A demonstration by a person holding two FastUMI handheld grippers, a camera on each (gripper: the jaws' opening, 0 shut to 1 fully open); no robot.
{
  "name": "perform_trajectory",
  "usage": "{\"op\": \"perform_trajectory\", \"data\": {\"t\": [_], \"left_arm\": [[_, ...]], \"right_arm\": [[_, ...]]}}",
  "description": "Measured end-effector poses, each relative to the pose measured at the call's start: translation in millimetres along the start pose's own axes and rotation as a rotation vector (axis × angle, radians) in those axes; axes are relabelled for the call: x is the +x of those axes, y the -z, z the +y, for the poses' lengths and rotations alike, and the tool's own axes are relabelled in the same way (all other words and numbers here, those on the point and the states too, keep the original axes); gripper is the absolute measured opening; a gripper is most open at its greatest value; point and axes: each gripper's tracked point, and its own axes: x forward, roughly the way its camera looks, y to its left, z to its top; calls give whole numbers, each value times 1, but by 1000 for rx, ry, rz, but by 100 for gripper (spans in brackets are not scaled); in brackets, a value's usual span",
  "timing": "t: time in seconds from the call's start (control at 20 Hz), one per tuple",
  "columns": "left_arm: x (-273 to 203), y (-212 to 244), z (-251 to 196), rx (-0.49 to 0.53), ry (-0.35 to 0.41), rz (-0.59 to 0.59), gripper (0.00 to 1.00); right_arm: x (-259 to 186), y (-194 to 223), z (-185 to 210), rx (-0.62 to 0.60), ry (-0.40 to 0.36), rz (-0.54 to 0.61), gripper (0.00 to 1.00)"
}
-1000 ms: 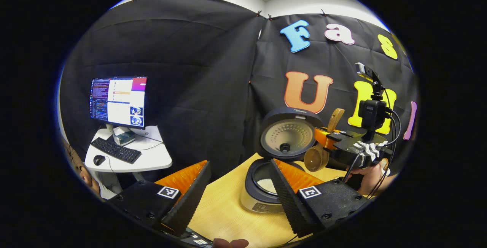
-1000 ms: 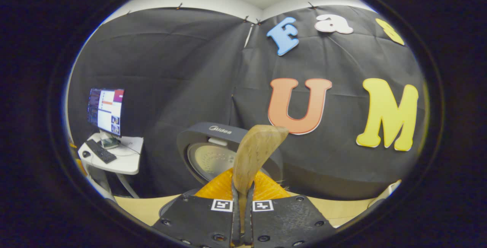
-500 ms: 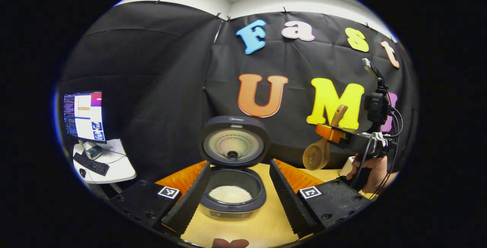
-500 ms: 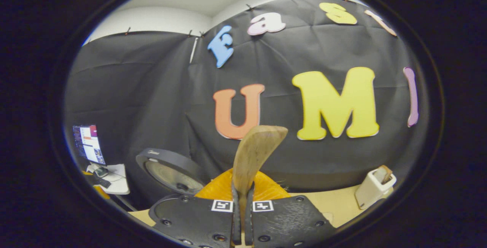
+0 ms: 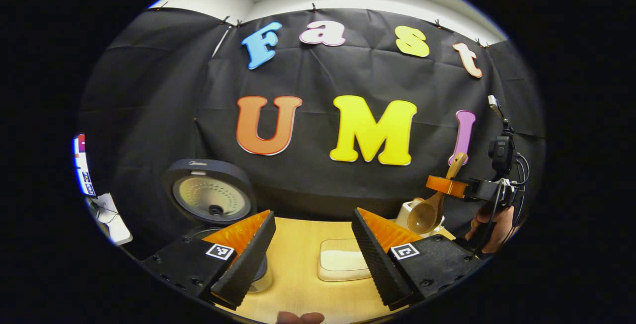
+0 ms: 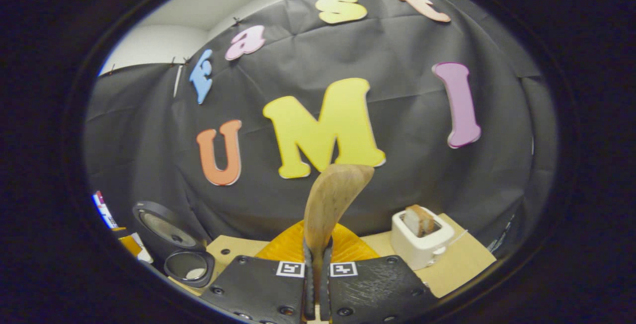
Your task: Close the left gripper, press the button to open the rice cooker; take a wooden spoon from the chopstick holder with the right hand, scoop a spoonful of rice and pour it into the rice cooker, then put the wooden spoon back into the chopstick holder.
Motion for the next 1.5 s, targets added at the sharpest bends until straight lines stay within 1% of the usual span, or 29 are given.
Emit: {"op": "perform_trajectory", "data": {"t": [0.15, 0.25, 0.3, 0.35, 0.4, 0.45, 0.65, 0.7, 0.75, 0.8, 0.9, 0.95, 1.0, 1.05, 1.15, 1.2, 1.25, 1.4, 1.5], "left_arm": [[12, 0, -37, 7, 55, 11, 98], [18, 0, -56, 17, 74, 15, 98], [21, 0, -63, 17, 80, 17, 98], [23, 1, -70, 15, 85, 22, 98], [25, 3, -77, 13, 89, 31, 98], [25, 4, -83, 16, 90, 40, 98], [23, 4, -90, 52, 79, 53, 98], [22, 5, -86, 68, 67, 57, 98], [23, 4, -80, 77, 52, 60, 98], [23, 4, -75, 80, 38, 62, 98], [21, 2, -66, 82, 10, 64, 98], [21, 1, -61, 85, -5, 63, 98], [21, 0, -56, 86, -19, 63, 98], [20, 0, -53, 85, -29, 62, 98], [18, 0, -47, 84, -46, 63, 99], [17, -1, -45, 85, -52, 63, 98], [16, 0, -42, 86, -58, 64, 98], [14, -1, -35, 86, -79, 70, 98], [12, -1, -31, 89, -87, 72, 98]], "right_arm": [[-10, 7, -59, 36, 75, 18, 4], [-16, 16, -93, 57, 116, 37, 4], [-16, 22, -108, 64, 134, 49, 4], [-14, 30, -120, 71, 149, 61, 2], [-11, 38, -130, 77, 160, 76, 4], [-8, 46, -138, 84, 165, 88, 4], [5, 82, -156, 115, 167, 145, 4], [8, 90, -158, 116, 169, 157, 4], [13, 99, -160, 118, 171, 170, 2], [15, 108, -163, 121, 175, 187, 4], [20, 121, -167, 120, 183, 211, 4], [22, 126, -169, 113, 187, 217, 2], [24, 132, -170, 103, 189, 224, 4], [25, 138, -171, 96, 188, 232, 2], [26, 154, -172, 62, 200, 252, 2], [27, 162, -173, 51, 200, 260, 6], [30, 170, -170, 45, 194, 266, 4], [33, 188, -167, 13, 186, 285, 5], [35, 201, -169, -4, 198, 304, 5]]}}
